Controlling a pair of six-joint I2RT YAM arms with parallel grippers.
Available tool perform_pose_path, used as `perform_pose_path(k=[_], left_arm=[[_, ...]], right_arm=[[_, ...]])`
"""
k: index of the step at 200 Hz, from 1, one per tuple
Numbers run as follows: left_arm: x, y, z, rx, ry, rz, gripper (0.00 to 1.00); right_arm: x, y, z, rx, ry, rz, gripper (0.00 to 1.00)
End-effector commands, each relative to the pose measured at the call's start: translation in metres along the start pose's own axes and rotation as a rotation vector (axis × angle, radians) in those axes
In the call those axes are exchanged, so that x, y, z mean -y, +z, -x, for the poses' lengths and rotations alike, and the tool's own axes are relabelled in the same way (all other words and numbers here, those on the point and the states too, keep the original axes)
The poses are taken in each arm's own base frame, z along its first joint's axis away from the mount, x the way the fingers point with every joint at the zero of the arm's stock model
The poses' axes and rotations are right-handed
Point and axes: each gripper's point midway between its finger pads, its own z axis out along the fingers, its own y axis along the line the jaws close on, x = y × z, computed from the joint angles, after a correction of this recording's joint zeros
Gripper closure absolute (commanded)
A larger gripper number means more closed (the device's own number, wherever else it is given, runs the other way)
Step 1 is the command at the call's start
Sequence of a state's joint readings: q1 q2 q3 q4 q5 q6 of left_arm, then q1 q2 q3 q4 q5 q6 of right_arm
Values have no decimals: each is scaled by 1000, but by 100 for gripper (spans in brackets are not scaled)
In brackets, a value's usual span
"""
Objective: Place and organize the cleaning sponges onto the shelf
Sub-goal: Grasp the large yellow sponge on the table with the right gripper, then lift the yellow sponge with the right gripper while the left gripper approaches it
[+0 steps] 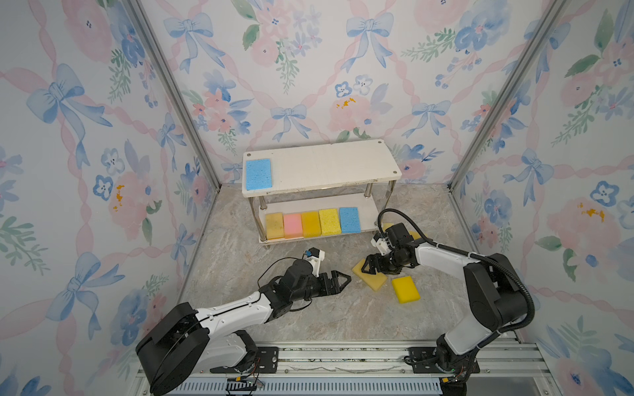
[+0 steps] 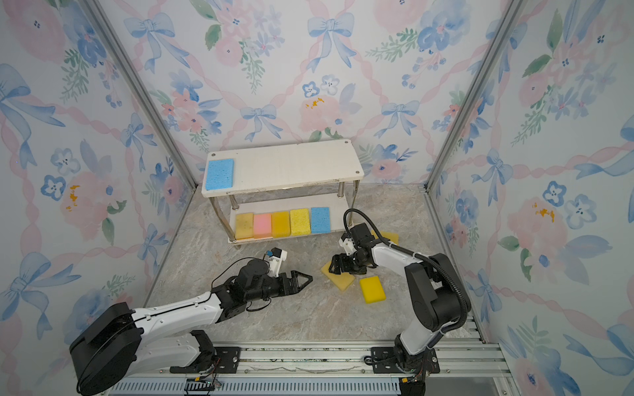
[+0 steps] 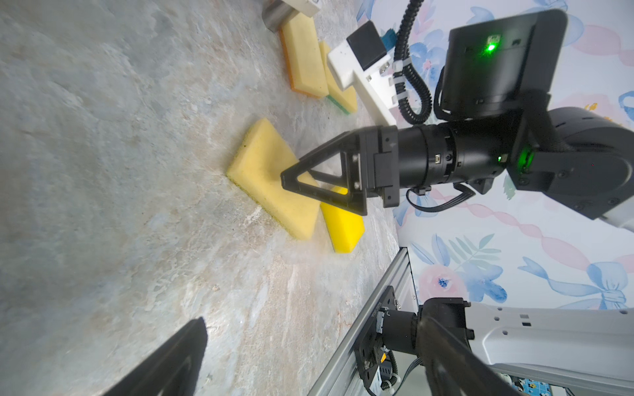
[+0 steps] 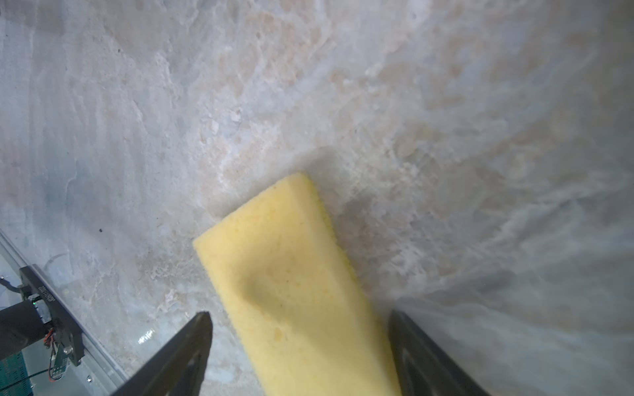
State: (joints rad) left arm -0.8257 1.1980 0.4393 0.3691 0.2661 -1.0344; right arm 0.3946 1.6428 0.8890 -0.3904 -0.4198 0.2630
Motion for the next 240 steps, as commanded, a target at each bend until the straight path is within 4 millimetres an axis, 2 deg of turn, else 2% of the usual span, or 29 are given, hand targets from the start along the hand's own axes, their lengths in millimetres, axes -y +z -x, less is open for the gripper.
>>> perform_pose_path(k=[1,36,53,64,99,130,158,184,216,240], left_arm=[[0,3,-2,-8,9,1,2],[0,3,-1,-3,5,2,2],[-1,3,-1,-6,3,2,2],[1,2,-1,-12,1,-6,2],[2,-7,4,-5,-21,-37,2],[5,-19,13,27,-24,-68,2],[18,-28,20,52,-6,-121,2],[31,-33,25,69,12,-169,4],[40,-40,30,97,24,-192,11],[40,-44,34,128,26,-192,23]], right_arm=[[7,14,-35,-100,49,-27,23],[14,18,-36,-87,22,-125,48],[16,19,-34,-76,1,-165,65],[8,13,-30,-50,-28,-162,76],[-15,3,-27,6,-77,-124,97],[-45,-18,-21,76,-51,3,98],[-85,-44,-21,94,-96,93,98],[-130,-65,-25,95,-177,155,98],[-172,-91,-26,127,-249,205,96],[-192,-104,-27,135,-266,253,96]])
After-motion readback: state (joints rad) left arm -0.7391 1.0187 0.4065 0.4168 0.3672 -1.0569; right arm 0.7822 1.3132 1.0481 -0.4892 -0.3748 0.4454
